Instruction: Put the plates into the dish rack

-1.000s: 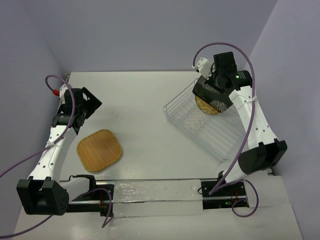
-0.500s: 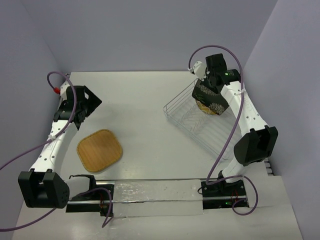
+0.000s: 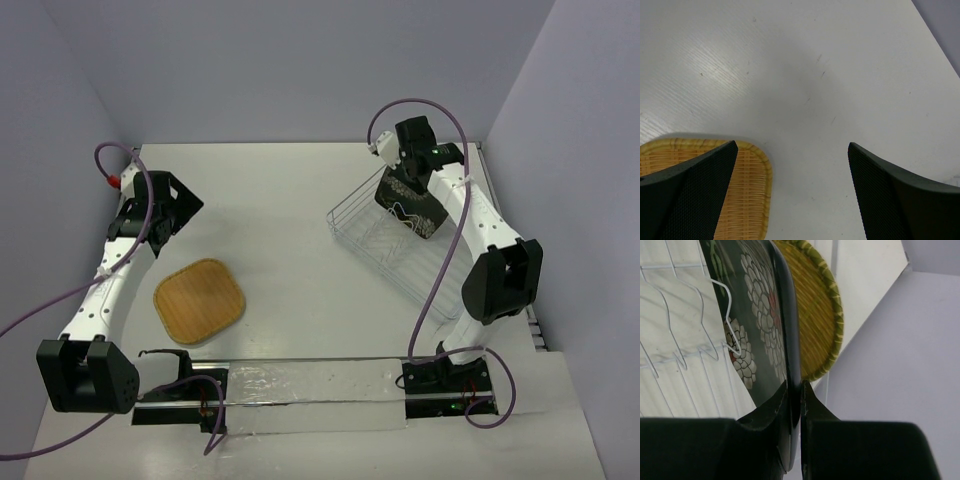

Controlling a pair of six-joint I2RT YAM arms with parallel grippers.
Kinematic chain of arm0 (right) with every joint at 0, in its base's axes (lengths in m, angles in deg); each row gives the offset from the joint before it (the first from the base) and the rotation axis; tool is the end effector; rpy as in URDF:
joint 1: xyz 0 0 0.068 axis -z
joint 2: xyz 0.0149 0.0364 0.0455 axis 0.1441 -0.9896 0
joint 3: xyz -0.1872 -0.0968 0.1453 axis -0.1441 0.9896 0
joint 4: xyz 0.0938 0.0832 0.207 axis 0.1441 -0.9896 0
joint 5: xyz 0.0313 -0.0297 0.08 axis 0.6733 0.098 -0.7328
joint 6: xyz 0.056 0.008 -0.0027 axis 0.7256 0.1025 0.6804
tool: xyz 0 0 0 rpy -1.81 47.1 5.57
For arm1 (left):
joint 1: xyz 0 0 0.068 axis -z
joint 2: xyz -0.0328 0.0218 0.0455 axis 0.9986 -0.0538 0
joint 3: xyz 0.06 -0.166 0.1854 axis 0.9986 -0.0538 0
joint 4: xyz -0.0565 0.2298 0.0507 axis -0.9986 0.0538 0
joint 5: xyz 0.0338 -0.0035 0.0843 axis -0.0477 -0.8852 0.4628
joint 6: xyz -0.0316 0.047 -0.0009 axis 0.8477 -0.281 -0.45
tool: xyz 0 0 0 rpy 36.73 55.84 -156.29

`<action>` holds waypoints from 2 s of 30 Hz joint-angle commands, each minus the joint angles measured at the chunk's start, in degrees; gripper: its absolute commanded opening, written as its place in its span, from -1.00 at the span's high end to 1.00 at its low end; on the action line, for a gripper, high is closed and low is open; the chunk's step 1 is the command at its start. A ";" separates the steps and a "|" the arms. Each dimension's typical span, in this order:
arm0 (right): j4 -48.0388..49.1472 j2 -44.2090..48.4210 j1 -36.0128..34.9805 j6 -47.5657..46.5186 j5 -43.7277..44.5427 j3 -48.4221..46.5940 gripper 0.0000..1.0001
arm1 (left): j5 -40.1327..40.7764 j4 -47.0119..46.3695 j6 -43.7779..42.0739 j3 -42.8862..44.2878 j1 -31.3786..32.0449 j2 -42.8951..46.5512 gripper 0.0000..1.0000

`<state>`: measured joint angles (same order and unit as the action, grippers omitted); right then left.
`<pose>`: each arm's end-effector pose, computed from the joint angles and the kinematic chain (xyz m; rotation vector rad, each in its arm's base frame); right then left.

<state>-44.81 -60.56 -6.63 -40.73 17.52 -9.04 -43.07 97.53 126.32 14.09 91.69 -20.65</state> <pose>0.3340 0.0764 0.3154 -1.1044 2.2842 -0.5831 0.2477 -0.0096 0.2944 -0.9231 2.0692 -0.1350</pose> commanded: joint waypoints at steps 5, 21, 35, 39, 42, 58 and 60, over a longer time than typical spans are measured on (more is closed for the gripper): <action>5.80 -0.94 -0.38 3.24 -0.33 -0.42 0.78 | 2.13 3.22 2.67 1.76 0.00 0.58 -0.99; 11.46 -2.52 0.38 9.04 7.49 -3.56 -0.58 | 9.16 14.54 10.81 -0.72 -0.13 4.87 -0.99; 14.33 2.58 0.68 23.83 1.02 -17.38 -0.94 | 4.61 23.11 19.85 -10.37 -13.61 13.70 -0.99; 14.42 3.13 -0.07 34.62 -11.46 -21.72 -0.99 | 2.62 21.94 20.60 -12.96 -15.50 14.20 -0.99; 14.81 3.84 -1.97 39.12 -22.79 -20.33 -0.99 | 1.97 19.90 20.15 -14.91 -16.02 15.30 -0.99; 24.32 -9.83 -28.62 55.66 -39.47 -8.51 -0.99 | -3.16 12.04 22.20 -26.25 -18.00 16.69 -0.99; 24.52 -13.77 -30.42 56.81 -39.62 -9.70 -0.99 | -3.37 10.76 22.14 -27.18 -17.96 16.43 -0.99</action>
<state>-22.73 -68.03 -33.88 10.85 -19.26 -17.51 -44.12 113.28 147.23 -11.84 74.40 -3.64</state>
